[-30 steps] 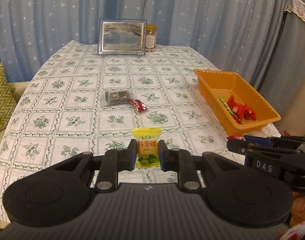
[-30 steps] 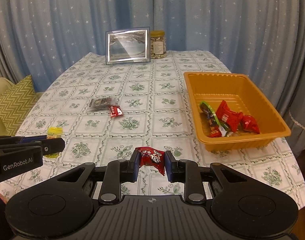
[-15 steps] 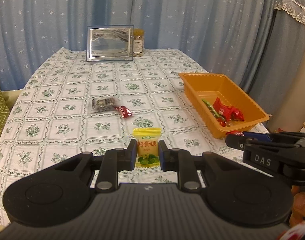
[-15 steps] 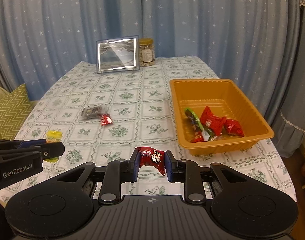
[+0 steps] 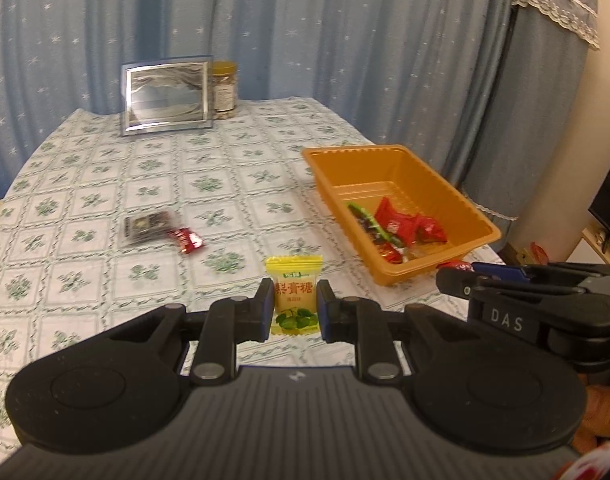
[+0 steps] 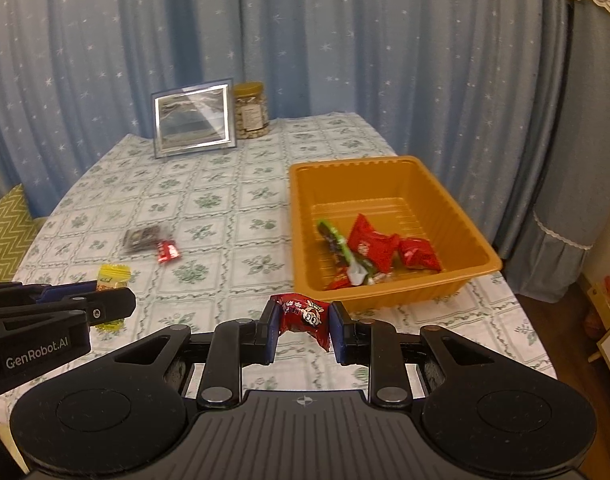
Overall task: Organize snacks
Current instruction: 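Carry the yellow sweet and red sweet over the orange tray with both tools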
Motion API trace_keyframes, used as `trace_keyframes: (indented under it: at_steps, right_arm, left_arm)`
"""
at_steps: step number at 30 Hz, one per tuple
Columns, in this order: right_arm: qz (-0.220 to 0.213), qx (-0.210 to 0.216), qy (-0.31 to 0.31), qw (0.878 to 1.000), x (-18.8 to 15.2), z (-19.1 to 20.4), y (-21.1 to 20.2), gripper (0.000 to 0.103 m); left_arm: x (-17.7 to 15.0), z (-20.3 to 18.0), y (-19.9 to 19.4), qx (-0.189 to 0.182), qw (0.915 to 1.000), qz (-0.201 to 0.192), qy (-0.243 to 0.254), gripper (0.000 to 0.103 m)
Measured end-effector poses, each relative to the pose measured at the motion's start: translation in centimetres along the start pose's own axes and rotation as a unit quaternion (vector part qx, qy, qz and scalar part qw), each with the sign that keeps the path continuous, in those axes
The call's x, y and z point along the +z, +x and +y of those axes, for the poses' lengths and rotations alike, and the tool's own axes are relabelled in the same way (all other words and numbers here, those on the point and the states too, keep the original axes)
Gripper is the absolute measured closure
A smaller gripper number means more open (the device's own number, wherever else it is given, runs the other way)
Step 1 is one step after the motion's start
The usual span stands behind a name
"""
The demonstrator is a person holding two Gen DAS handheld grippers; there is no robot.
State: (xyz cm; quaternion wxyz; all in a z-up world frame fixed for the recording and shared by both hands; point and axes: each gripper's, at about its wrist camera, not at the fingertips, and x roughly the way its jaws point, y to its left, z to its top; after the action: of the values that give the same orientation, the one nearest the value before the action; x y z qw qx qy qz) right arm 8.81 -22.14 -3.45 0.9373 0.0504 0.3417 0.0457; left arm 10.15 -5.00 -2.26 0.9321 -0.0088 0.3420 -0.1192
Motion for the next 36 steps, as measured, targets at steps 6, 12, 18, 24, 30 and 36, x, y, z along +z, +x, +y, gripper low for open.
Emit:
trace_keyframes:
  at_steps: [6, 12, 18, 24, 30, 36]
  right_arm:
    - [-0.001, -0.013, 0.015, 1.0, 0.2, -2.0, 0.1, 0.076]
    - [-0.001, -0.025, 0.026, 0.999, 0.6, -3.9, 0.4, 0.076]
    - [0.001, -0.034, 0.035, 0.999, 1.2, -5.4, 1.4, 0.076]
    - [0.0, -0.042, 0.039, 0.998, 2.1, -6.7, 2.6, 0.076]
    - [-0.002, -0.046, 0.043, 0.998, 3.4, -8.3, 4.2, 0.076]
    - [-0.002, -0.048, 0.048, 0.998, 5.4, -10.0, 6.2, 0.076]
  left_arm:
    - [1.0, -1.9, 1.2, -0.018, 0.9998, 0.001, 0.013, 0.083]
    - [2.0, -3.3, 2.5, -0.03, 0.9993, 0.002, 0.023, 0.083]
    - [3.0, -4.4, 4.2, -0.04, 0.9987, 0.005, 0.03, 0.083]
    - [4.4, -5.3, 6.1, -0.048, 0.9982, 0.005, 0.036, 0.083]
    - [5.8, -6.0, 8.5, -0.057, 0.9974, 0.006, 0.044, 0.083]
    - [7.2, -6.8, 11.4, -0.068, 0.9963, 0.012, 0.052, 0.083]
